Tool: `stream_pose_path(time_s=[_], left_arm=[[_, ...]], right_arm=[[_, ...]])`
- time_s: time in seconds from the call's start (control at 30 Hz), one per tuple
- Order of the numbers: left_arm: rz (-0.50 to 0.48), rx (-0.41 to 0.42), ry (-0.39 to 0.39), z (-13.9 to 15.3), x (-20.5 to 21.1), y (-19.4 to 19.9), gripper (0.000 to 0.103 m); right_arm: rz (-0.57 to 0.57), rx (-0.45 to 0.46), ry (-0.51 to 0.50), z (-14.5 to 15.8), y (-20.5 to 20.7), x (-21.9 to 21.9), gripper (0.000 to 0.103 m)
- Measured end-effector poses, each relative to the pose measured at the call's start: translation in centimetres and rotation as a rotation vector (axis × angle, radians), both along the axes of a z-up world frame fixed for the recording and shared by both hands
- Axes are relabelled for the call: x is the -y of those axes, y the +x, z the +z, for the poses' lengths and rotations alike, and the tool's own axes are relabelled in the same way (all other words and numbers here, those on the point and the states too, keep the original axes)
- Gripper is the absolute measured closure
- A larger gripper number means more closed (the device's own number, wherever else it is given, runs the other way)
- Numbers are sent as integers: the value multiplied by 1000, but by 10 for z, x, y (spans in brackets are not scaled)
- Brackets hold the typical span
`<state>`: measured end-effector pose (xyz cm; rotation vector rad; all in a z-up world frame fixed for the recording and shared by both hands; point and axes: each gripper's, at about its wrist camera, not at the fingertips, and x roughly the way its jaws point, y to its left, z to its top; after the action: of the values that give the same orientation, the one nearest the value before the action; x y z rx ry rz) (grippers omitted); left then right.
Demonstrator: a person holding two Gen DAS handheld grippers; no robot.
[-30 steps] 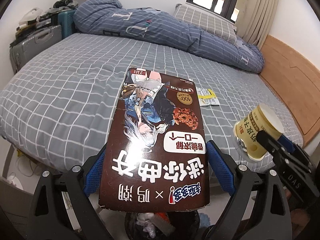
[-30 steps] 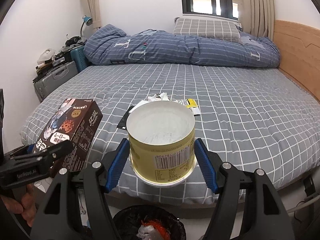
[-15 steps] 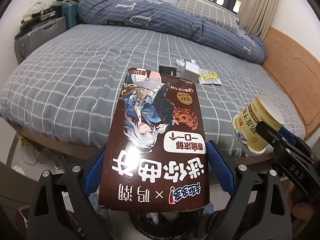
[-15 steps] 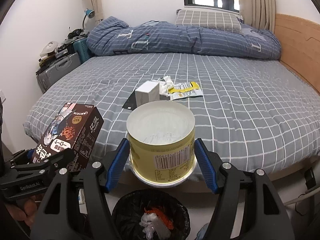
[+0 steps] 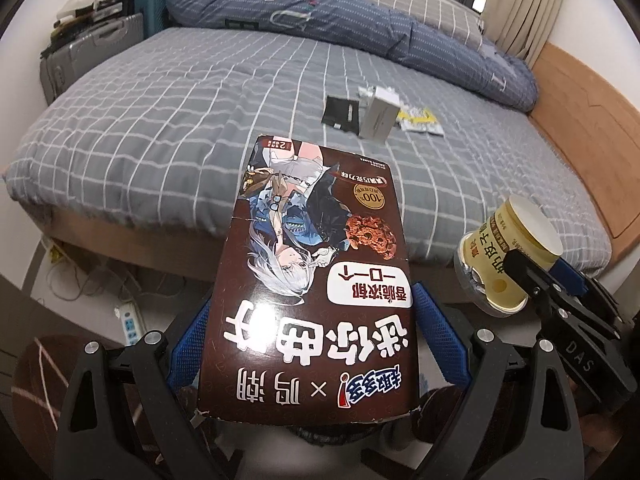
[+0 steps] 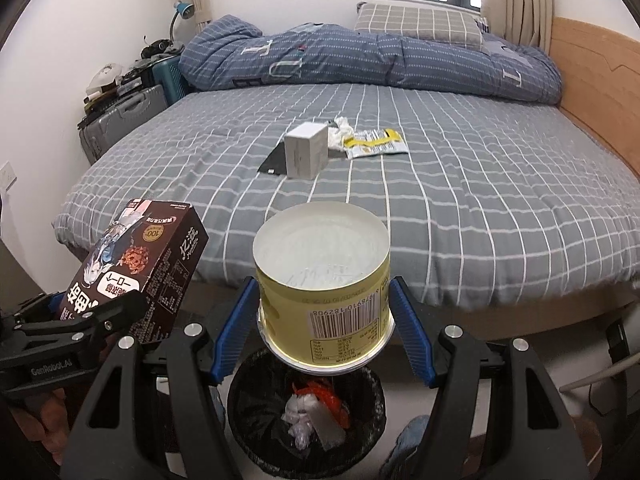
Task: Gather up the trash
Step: 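Carry the brown box and yellow cup down over the trash bin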
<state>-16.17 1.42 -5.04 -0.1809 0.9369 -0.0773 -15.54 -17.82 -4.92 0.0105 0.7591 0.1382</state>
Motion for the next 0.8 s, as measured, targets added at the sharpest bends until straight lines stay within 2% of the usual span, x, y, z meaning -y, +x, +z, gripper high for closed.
stream_pose_path(time_s=[0.2,0.37,0.8], left_arm=[[-6,-38,2,-11,0,-14,13],[0,-61,2,-25,-1,-14,13],[4,-151,5,-78,-9,14,13]], right_arm=[[5,-40,-23,-15,-13,-6,39],[16,-74,-61,-36,-6,-8,39],[39,-196,-50,-82,27,-21,39]])
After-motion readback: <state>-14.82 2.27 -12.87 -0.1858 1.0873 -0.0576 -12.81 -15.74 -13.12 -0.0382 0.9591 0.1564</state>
